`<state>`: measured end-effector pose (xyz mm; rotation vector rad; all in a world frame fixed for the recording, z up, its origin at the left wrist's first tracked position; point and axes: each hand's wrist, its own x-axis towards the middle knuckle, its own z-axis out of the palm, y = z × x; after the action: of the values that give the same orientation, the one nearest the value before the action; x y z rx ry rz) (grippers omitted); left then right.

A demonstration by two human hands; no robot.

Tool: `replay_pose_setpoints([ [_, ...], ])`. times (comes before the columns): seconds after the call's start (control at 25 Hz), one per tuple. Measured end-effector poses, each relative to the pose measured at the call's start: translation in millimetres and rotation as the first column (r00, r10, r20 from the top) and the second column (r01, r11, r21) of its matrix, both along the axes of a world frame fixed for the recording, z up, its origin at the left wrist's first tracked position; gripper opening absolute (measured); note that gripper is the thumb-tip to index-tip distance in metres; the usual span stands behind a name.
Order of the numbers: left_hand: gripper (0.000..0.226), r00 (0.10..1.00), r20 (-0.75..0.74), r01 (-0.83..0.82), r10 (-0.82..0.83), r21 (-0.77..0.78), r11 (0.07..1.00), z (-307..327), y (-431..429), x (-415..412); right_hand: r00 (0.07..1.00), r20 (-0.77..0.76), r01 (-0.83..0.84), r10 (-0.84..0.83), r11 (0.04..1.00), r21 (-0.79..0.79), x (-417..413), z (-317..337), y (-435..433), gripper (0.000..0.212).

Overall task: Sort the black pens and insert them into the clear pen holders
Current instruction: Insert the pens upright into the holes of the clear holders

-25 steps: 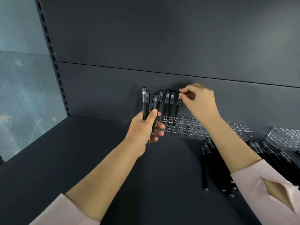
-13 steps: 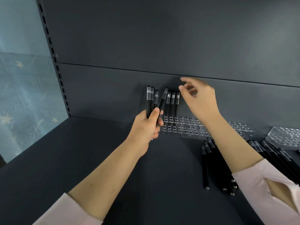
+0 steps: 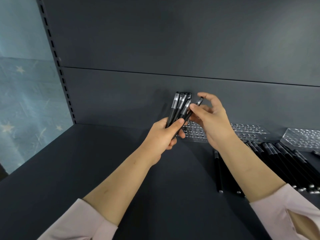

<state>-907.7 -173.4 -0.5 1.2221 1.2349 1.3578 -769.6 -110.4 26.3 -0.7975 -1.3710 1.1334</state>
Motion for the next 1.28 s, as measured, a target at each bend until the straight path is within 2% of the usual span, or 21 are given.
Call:
replay_pose_setpoints([
  [0.12, 0.025, 0.998, -0.051, -0.037, 0.036, -0.021, 0.999, -3, -1, 2, 0.979, 0.018, 0.198, -0.202, 0.972, 0.123, 3, 0, -1, 0.036],
  [0.24, 0.029, 0.992, 0.0, -0.128, 0.129, -0.067, 0.989, -6, 2, -2, 0.905, -0.157, 0.425, -0.395, 0.855, 0.296, 12, 7, -4, 0.036],
  [0.32, 0.038, 0.985, 0.068, -0.152, 0.159, -0.105, 0.983, -7, 6, -4, 0.871, -0.161, 0.487, -0.464, 0.774, 0.405, 16, 10, -4, 0.038],
  [0.44, 0.045, 0.978, 0.129, -0.147, 0.165, -0.138, 0.98, -7, 9, -3, 0.878, -0.069, 0.453, -0.473, 0.778, 0.435, 14, 4, 2, 0.036],
  [0.68, 0.035, 0.975, 0.143, -0.148, 0.172, -0.166, 0.975, -5, 9, 0, 0.868, 0.099, 0.384, -0.487, 0.783, 0.489, 11, -5, 14, 0.032],
  [0.8, 0.035, 0.962, 0.209, -0.138, 0.174, -0.177, 0.974, -3, 10, 1, 0.816, 0.244, 0.303, -0.524, 0.747, 0.591, 11, -11, 23, 0.034],
  [0.96, 0.021, 0.948, 0.267, -0.128, 0.172, -0.175, 0.976, 0, 9, 2, 0.727, 0.413, 0.153, -0.549, 0.715, 0.682, 13, -19, 38, 0.037],
  [1.12, 0.009, 0.958, 0.239, -0.133, 0.156, -0.11, 0.985, 0, 8, 3, 0.712, 0.469, 0.109, -0.522, 0.742, 0.661, 14, -20, 38, 0.042],
  [1.2, 0.011, 0.964, 0.235, -0.116, 0.128, -0.064, 0.991, -1, 7, 2, 0.733, 0.447, 0.133, -0.512, 0.753, 0.645, 12, -16, 30, 0.043],
  [1.28, 0.017, 0.973, 0.206, -0.093, 0.1, -0.04, 0.995, -2, 6, 2, 0.778, 0.451, 0.137, -0.437, 0.819, 0.557, 11, -8, 21, 0.035],
])
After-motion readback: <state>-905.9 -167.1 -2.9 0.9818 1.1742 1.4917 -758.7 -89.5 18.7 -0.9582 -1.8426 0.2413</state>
